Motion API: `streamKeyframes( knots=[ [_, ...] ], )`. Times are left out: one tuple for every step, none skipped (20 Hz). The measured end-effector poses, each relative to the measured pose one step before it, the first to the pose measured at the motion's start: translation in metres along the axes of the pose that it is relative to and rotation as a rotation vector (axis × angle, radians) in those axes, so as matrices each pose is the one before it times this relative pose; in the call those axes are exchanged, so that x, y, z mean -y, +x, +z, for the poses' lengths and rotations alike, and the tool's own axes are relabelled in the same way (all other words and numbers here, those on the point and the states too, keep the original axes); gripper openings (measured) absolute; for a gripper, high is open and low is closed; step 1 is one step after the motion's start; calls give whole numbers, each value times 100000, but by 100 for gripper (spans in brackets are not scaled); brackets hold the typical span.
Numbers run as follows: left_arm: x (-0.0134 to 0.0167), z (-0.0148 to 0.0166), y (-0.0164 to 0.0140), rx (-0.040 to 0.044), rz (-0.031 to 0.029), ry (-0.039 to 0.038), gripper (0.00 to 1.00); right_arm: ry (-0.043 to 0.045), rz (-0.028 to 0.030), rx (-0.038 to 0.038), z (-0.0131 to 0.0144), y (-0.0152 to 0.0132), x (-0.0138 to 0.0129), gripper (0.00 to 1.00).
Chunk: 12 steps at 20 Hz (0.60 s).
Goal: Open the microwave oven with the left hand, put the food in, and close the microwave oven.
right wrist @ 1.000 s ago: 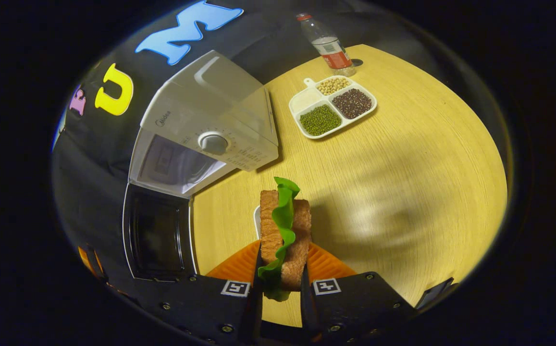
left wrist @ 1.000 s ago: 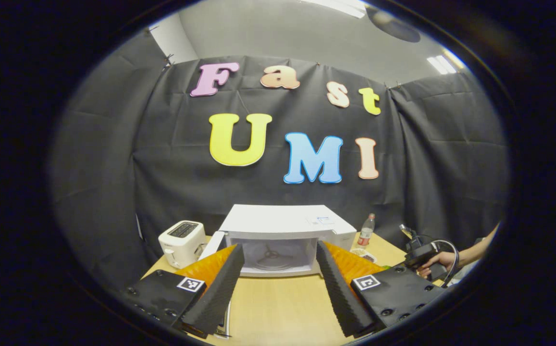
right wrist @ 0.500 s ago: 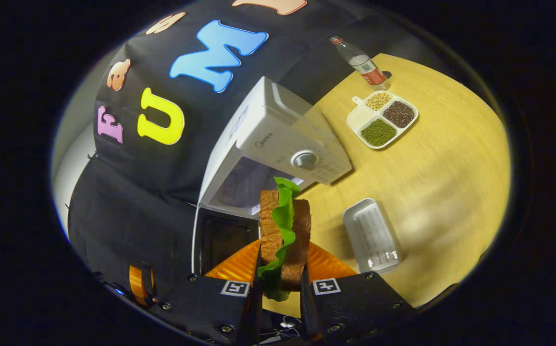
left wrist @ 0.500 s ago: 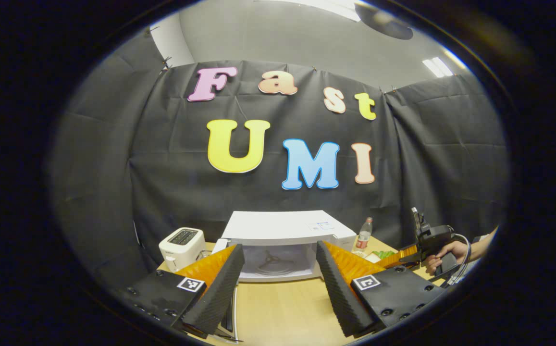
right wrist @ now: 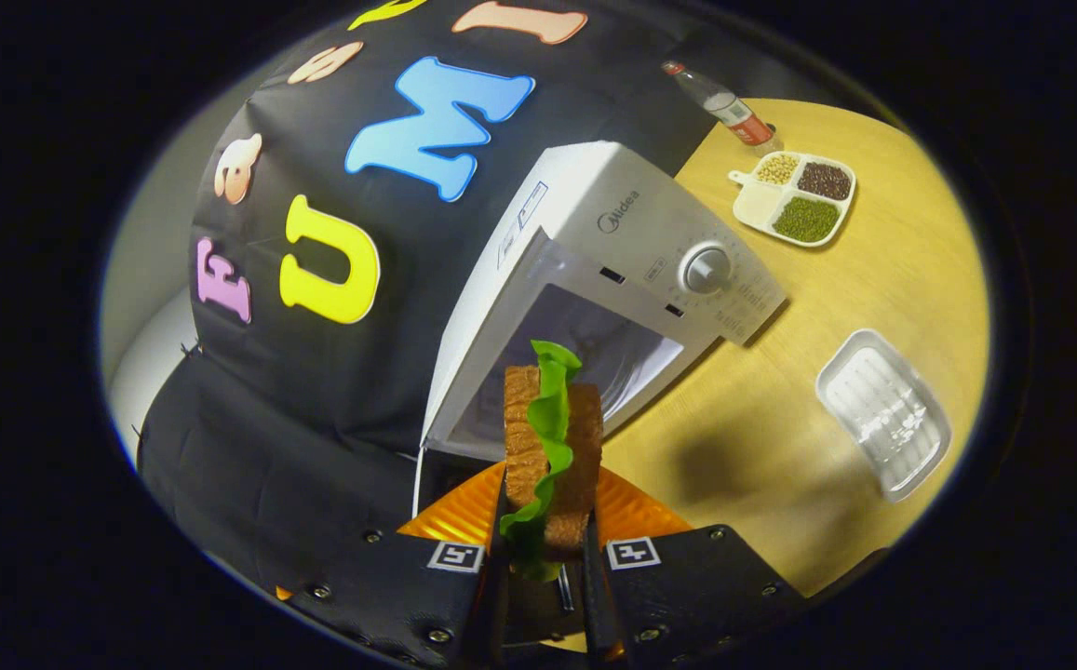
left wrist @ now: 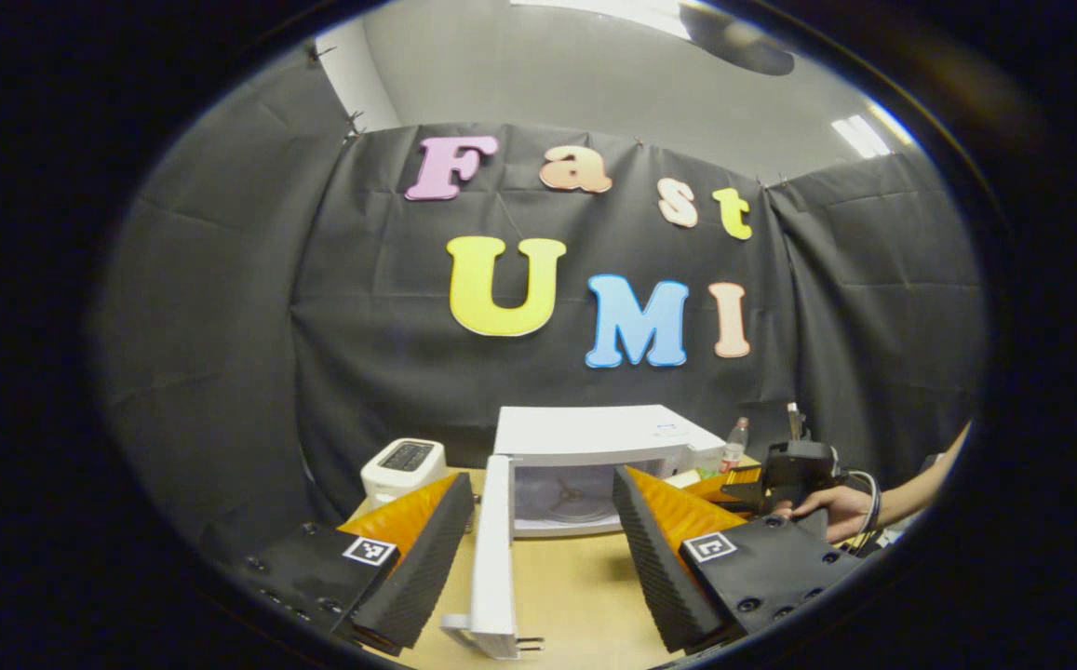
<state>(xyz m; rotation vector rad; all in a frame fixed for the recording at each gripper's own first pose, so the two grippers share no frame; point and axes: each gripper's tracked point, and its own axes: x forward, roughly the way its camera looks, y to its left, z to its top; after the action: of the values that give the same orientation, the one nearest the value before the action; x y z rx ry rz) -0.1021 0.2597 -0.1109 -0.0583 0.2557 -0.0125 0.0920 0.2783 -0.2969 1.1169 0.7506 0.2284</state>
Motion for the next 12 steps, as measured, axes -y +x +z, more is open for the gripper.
streamKeyframes(
  knots=[
    [-1169, -24, -611, -119, 1817, -575, 96, 5277, 1373, 4030, -243, 1632, -373, 33],
    [-1060, 199, -821, 403, 1739, -770, 96, 4252, 213, 4253, -8, 1698, -334, 34],
    [-1230, 61, -713, 503, 1950, -609, 96, 3314, -919, 3678, -88, 1410, 285, 33],
    [-1215, 167, -630, 58, 2209, -457, 96, 2906, -855, 3061, -193, 1846, 175, 33],
    [-1080, -65, -399, 230, 2117, -433, 96, 3948, -59, 1556, -447, 1515, 250, 34],
    [-1159, -60, -448, -72, 2247, -1329, 96, 5996, 611, 2455, -474, 1830, 107, 33],
    [-1112, -278, -345, -95, 2328, -2192, 96, 5595, -288, 2752, -187, 1302, 105, 34],
    [-789, -114, -93, -380, 1646, -1606, 96, 4433, -801, 3529, 100, 1430, 253, 34],
    [-991, -378, -101, -599, 2059, -1369, 97, 2481, -683, 4027, 259, 1353, 281, 33],
    [-713, -228, -33, -283, 1650, -628, 96, 2850, -1490, 3777, 263, 1308, 364, 34],
    [-571, -426, -109, -421, 1497, -534, 97, 2500, -454, 2463, -76, 1151, 187, 34],
    [-642, -404, -85, -1127, 1616, -504, 96, 2780, 188, 1907, -205, 1161, 43, 33]
  ],
)
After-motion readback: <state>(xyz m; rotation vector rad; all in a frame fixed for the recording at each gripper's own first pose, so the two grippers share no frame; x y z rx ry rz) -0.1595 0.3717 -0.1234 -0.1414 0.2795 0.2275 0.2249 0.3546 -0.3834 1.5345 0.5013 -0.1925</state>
